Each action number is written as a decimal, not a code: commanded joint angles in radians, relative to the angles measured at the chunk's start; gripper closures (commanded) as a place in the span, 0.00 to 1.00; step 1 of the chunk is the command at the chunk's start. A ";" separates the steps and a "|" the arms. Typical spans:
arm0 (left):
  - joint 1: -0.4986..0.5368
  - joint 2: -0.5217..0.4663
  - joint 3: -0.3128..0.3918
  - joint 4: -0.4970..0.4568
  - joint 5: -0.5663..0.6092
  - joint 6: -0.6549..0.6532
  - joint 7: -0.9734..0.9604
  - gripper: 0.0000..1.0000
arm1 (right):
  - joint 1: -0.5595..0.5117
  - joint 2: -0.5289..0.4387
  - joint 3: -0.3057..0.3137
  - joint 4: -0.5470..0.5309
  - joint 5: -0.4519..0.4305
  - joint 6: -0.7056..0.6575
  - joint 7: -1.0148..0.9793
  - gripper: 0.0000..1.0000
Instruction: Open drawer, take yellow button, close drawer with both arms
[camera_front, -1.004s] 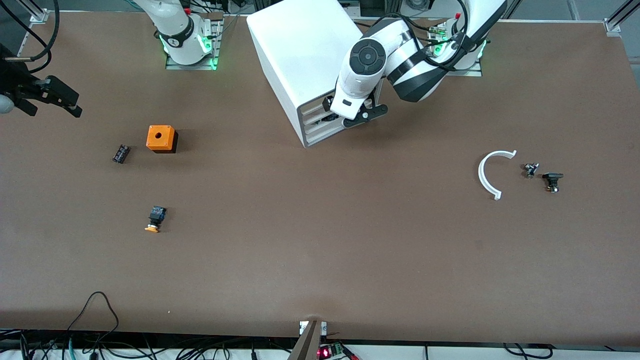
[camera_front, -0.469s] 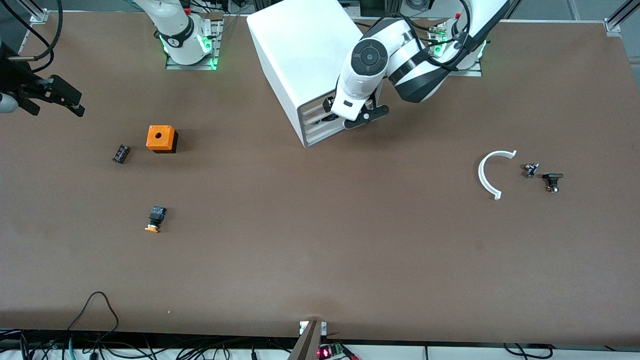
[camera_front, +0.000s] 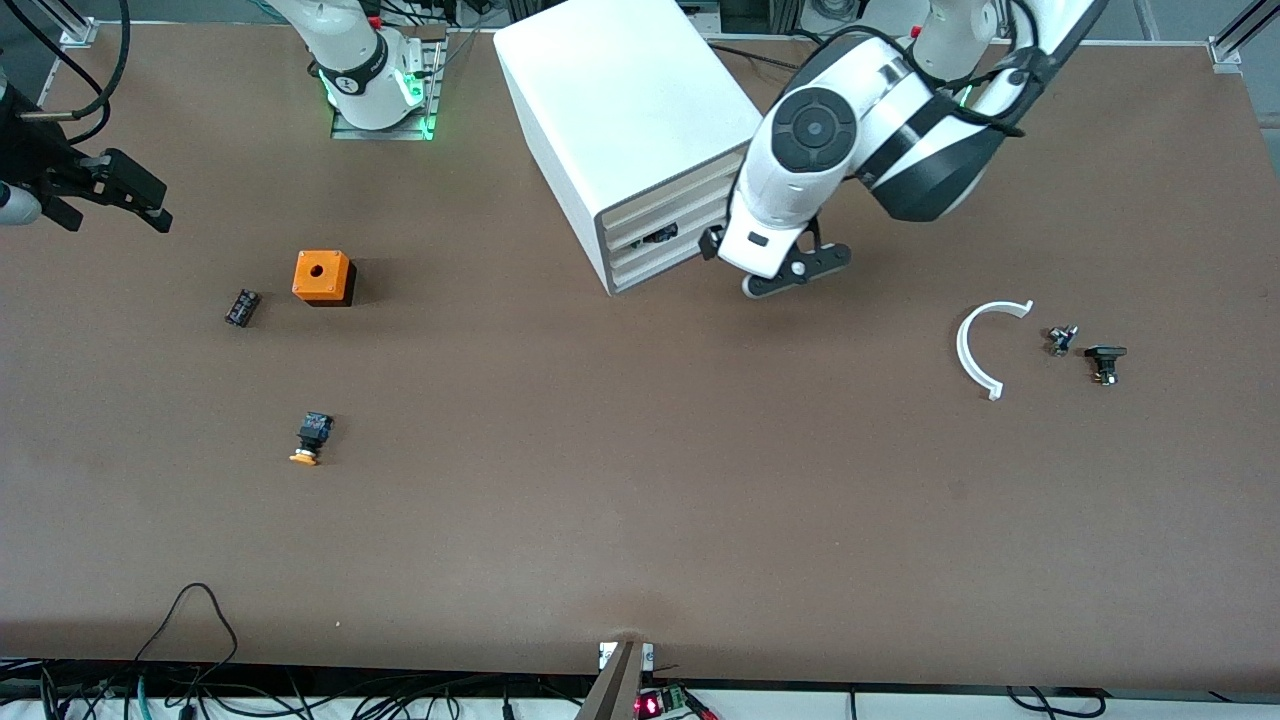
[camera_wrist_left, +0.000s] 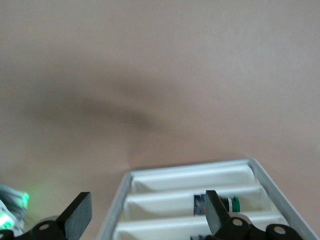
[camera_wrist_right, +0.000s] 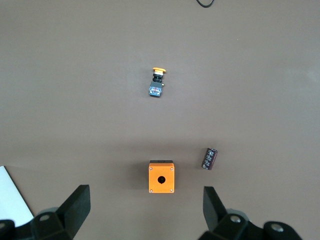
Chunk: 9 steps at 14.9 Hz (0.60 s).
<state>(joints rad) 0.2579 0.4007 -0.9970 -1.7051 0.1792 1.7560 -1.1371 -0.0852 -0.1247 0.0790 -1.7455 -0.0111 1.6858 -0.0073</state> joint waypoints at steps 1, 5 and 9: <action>0.072 -0.011 -0.012 0.042 0.023 -0.064 0.161 0.00 | 0.040 -0.003 -0.021 0.012 0.000 -0.012 -0.013 0.00; 0.155 -0.011 -0.012 0.139 0.023 -0.170 0.333 0.00 | 0.206 0.000 -0.169 0.021 -0.015 -0.006 0.000 0.00; 0.187 -0.103 0.091 0.148 -0.001 -0.190 0.580 0.00 | 0.162 0.190 -0.160 0.266 -0.003 -0.092 -0.002 0.00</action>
<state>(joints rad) 0.4550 0.3803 -0.9757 -1.5491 0.1884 1.5859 -0.6715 0.1015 -0.0752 -0.0781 -1.6557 -0.0113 1.6684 -0.0075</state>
